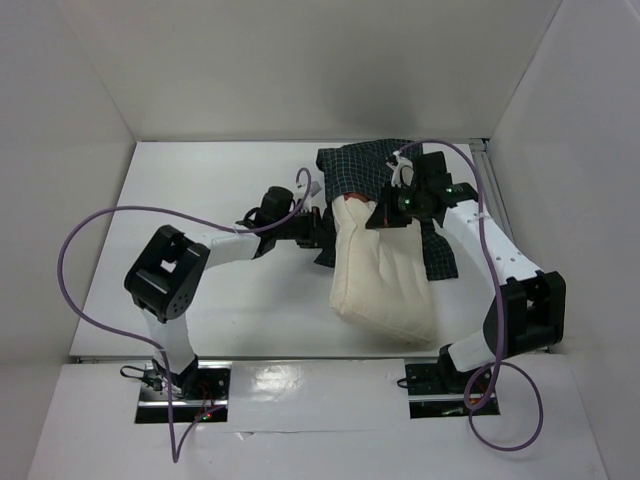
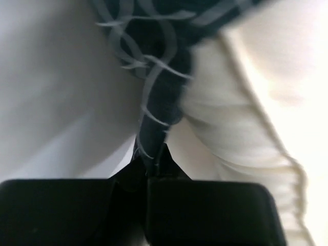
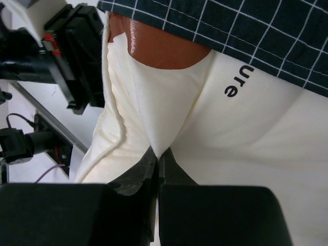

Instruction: Put the pillow into the pillowcase

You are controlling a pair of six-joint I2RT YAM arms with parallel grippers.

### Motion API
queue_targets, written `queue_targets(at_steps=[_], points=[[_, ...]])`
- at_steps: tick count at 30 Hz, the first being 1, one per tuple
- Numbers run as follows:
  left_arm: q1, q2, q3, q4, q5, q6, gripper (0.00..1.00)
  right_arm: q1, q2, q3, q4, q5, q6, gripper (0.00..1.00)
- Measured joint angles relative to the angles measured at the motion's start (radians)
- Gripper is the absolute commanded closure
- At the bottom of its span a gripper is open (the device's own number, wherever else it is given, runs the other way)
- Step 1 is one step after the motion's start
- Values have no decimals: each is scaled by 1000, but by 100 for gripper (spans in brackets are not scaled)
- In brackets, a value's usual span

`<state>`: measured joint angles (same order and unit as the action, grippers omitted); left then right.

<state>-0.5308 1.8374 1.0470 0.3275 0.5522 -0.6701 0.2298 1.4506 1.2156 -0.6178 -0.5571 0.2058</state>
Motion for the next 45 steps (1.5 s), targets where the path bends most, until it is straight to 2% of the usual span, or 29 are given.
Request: queue_targets(at_steps=[4,10,17,21,23,27,29,32,35,36,37,38,39,40,41,43,45], points=[[19,-17,-27,61,71,-65,100,50,51,82,-49,94,10,100],[73,-198,-219,109,169,-147,100,149,209,280,-149,276,39,100],[84,-331,-293,130,208,-176,100,241,479,635,-253,446,60,100],[97,-336,-301,150,227,-195,100,238,640,892,-314,495,102,100],[100,-336,-298,156,254,-202,100,227,666,966,-316,524,121,100],[123,-336,-252,141,325,-206,100,239,624,978,-306,631,127,100],[138,-336,-212,138,374,-211,100,271,592,929,-260,684,127,100],[156,-350,-185,140,410,-225,100,351,549,769,-142,715,152,100],[174,-404,-235,71,396,-217,100,437,534,547,2,665,201,100],[179,-436,-269,2,386,-203,91,451,533,509,33,646,211,100],[184,-463,-292,-70,370,-190,80,468,525,449,88,617,225,95],[188,-492,-311,-152,349,-161,66,480,516,405,127,592,239,84],[190,-524,-317,-238,335,-132,28,487,507,372,156,564,252,72],[191,-571,-312,-326,323,-103,13,493,500,346,176,542,262,62],[194,-622,-295,-397,310,-74,2,495,494,327,186,523,268,39],[203,-727,-225,-523,256,-20,0,496,477,301,183,504,274,21],[225,-810,-137,-604,193,23,2,483,443,297,174,489,266,17]])
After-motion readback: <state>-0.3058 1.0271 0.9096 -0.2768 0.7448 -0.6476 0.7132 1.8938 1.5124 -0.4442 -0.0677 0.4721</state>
